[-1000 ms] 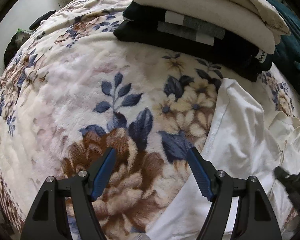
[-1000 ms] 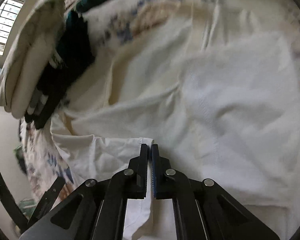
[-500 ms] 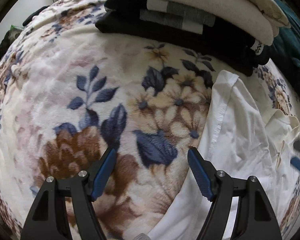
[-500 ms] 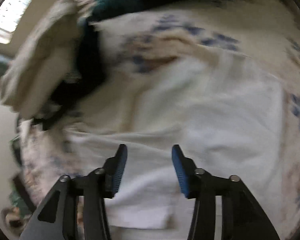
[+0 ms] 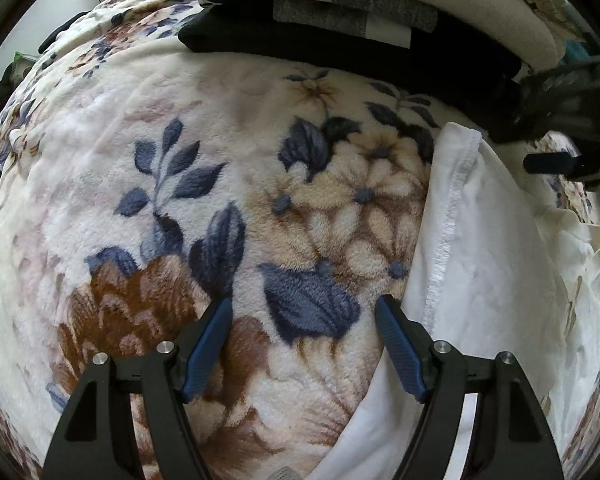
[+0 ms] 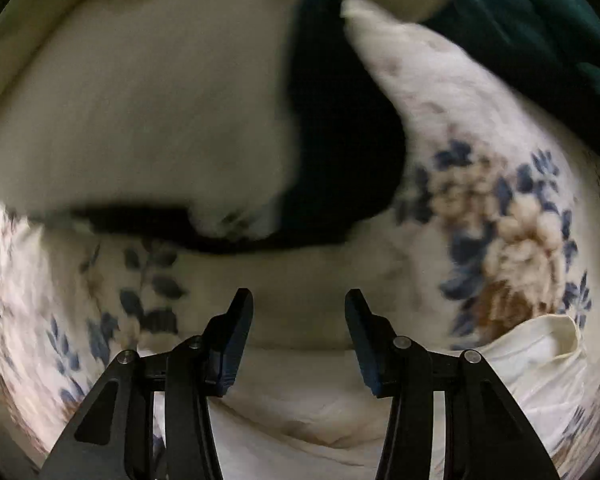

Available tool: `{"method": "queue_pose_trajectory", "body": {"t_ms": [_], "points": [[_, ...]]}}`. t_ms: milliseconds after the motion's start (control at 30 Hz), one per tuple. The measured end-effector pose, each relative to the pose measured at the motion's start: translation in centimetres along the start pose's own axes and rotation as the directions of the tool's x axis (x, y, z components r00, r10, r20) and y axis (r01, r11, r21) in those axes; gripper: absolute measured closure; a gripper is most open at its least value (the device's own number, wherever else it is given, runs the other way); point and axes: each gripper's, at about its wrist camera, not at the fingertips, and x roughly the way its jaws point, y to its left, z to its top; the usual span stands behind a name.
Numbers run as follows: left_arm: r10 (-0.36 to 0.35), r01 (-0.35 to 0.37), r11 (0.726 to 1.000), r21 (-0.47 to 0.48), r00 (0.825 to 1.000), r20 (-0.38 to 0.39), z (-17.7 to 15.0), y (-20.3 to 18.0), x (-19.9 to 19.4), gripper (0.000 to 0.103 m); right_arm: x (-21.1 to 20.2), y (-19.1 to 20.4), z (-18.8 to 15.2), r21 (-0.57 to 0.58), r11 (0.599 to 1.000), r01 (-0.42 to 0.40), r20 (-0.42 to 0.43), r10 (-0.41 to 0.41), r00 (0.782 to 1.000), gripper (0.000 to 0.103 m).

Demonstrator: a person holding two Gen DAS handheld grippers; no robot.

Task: Fold small clothes

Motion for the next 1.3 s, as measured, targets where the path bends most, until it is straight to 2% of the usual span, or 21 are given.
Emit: {"method": "queue_pose_trajectory", "body": {"t_ms": [100,167,200,267,367,433,533,633,733,867,1000,1067,1167,1200,1233,1267,1300], "points": [[-0.020,0.020,1.000,-0.007,1.000,0.000,0.2,0.5,-0.6,0.031,-2.8,1.2,-1.6,-0.050,0.993,-0.106,0.036,0.108,0.994,0.053],[-0.028,0.028,1.000,-0.011,1.000,-0.001,0.3,1.0,-1.1,0.031,-2.8,2.0,-2.9,-0.105,0.983,-0.151,-0.009,0.150,0.989,0.052],[-0.034,0.034,0.999,-0.010,0.999,0.001,0.3,1.4,-1.4,0.031,-2.1,2.6,-3.4,-0.137,0.982,-0.132,-0.043,0.127,0.991,0.052],[-0.035,0.035,0.999,0.004,0.999,0.015,0.4,2.2,-2.6,0.031,-2.2,2.4,-4.8,-0.141,0.986,-0.084,-0.043,0.079,0.996,0.052],[-0.062,0.061,0.998,0.021,0.997,0.046,-0.1,4.2,-5.2,0.031,-4.5,-0.1,-8.4,-0.038,0.990,-0.135,-0.046,0.133,0.990,0.052],[-0.087,0.085,0.996,0.041,0.995,0.051,-1.1,5.5,-7.2,0.031,-7.4,-2.6,-12.6,0.049,0.986,-0.158,-0.027,0.159,0.987,0.046],[-0.111,0.108,0.991,0.084,0.993,0.034,-3.4,6.5,-9.7,0.031,-11.5,-6.6,-19.4,0.187,0.971,-0.150,-0.010,0.155,0.988,0.044],[-0.113,0.113,0.985,0.130,0.994,-0.005,-6.5,7.1,-11.1,0.031,-15.4,-10.8,-27.0,0.304,0.949,-0.081,-0.013,0.089,0.996,0.043],[-0.093,0.103,0.980,0.167,0.993,-0.068,-10.8,7.1,-11.9,0.031,-18.1,-15.3,-35.4,0.439,0.897,-0.048,-0.030,0.068,0.997,0.039],[-0.048,0.079,0.982,0.173,0.983,-0.176,-17.2,8.3,-11.0,0.030,-17.5,-19.6,-45.5,0.538,0.842,0.046,-0.123,0.024,0.992,0.038],[0.034,0.012,0.981,0.193,0.972,-0.234,-23.1,9.7,-9.4,0.031,-15.5,-23.6,-54.0,0.547,0.822,0.160,-0.217,-0.045,0.975,0.038],[0.061,-0.012,0.980,0.197,0.967,-0.246,-26.2,10.2,-8.9,0.031,-14.8,-25.1,-57.2,0.545,0.820,0.175,-0.237,-0.050,0.970,0.038],[0.069,-0.024,0.978,0.208,0.975,-0.211,-28.8,10.1,-9.3,0.031,-13.7,-25.8,-60.7,0.540,0.829,0.149,-0.246,-0.014,0.969,0.041],[0.075,-0.033,0.976,0.214,0.978,-0.192,-29.5,9.9,-9.5,0.032,-13.2,-25.8,-62.0,0.544,0.829,0.129,-0.241,0.007,0.970,0.051],[0.067,-0.028,0.976,0.216,0.983,-0.172,-30.0,9.7,-9.8,0.043,-12.9,-25.7,-62.8,0.545,0.830,0.121,-0.242,0.018,0.970,0.063],[0.063,-0.025,0.974,0.225,0.984,-0.164,-30.3,9.5,-9.9,0.053,-12.7,-25.7,-63.6,0.541,0.831,0.127,-0.250,0.015,0.968,0.068],[0.074,-0.034,0.969,0.246,0.985,-0.154,-30.7,9.3,-10.0,0.072,-12.7,-25.7,-64.3,0.531,0.835,0.141,-0.252,-0.004,0.968,0.076]]}}
